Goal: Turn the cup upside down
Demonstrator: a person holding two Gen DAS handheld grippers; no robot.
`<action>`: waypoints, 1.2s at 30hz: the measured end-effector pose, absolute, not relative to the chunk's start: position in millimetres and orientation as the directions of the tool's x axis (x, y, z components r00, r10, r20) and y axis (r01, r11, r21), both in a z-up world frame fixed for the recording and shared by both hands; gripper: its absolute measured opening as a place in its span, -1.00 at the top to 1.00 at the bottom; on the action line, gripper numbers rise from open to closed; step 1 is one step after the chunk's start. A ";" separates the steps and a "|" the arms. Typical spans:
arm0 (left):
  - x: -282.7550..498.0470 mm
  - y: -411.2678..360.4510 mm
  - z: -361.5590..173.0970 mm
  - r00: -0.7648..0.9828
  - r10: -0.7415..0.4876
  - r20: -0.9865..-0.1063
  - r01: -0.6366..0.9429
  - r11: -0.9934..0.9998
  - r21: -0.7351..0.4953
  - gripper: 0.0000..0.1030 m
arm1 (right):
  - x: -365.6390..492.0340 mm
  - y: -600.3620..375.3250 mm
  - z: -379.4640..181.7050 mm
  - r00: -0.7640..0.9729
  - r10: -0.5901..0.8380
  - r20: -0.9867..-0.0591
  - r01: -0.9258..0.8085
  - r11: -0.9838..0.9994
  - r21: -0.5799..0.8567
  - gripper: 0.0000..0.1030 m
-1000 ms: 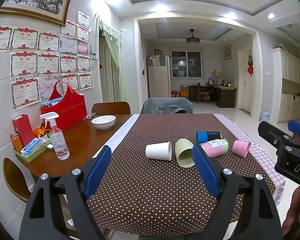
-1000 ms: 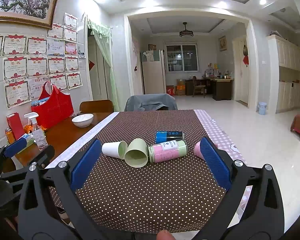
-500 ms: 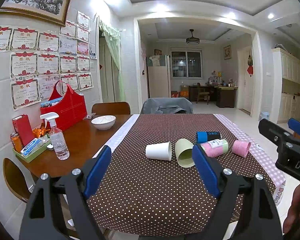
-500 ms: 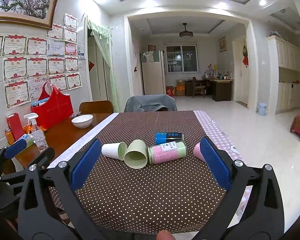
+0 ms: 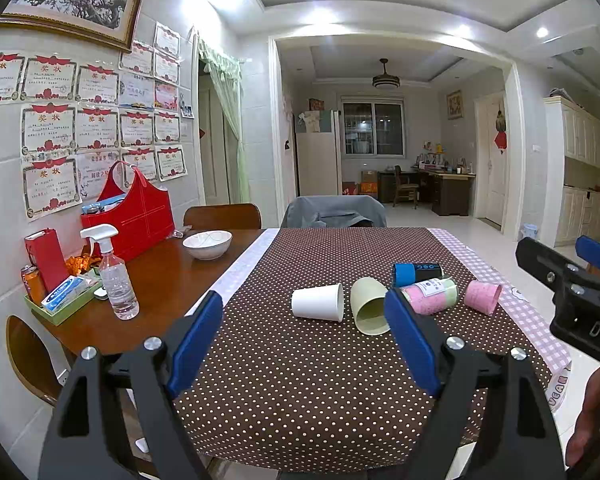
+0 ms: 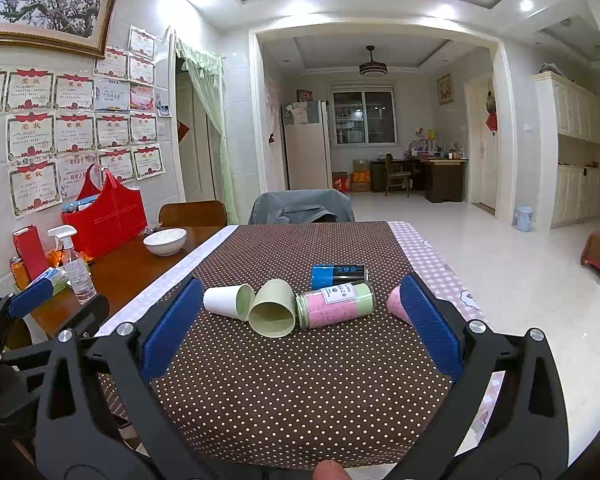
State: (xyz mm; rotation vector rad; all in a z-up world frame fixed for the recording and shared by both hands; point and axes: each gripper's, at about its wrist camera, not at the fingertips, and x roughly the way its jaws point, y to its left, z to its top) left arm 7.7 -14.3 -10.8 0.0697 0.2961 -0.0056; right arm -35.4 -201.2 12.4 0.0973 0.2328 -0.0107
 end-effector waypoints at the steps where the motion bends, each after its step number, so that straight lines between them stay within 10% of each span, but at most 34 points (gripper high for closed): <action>1: 6.1 -11.6 -8.8 0.956 0.004 -0.292 0.016 0.998 0.068 -0.59 | -35.2 -201.2 12.8 0.973 0.001 -0.231 0.022 0.995 0.095 -0.88; 36: 87.8 12.5 -33.9 0.919 0.024 -0.393 0.037 0.988 0.147 -0.59 | 59.7 -202.7 -18.9 0.921 0.054 -0.385 -0.029 0.997 0.071 -0.88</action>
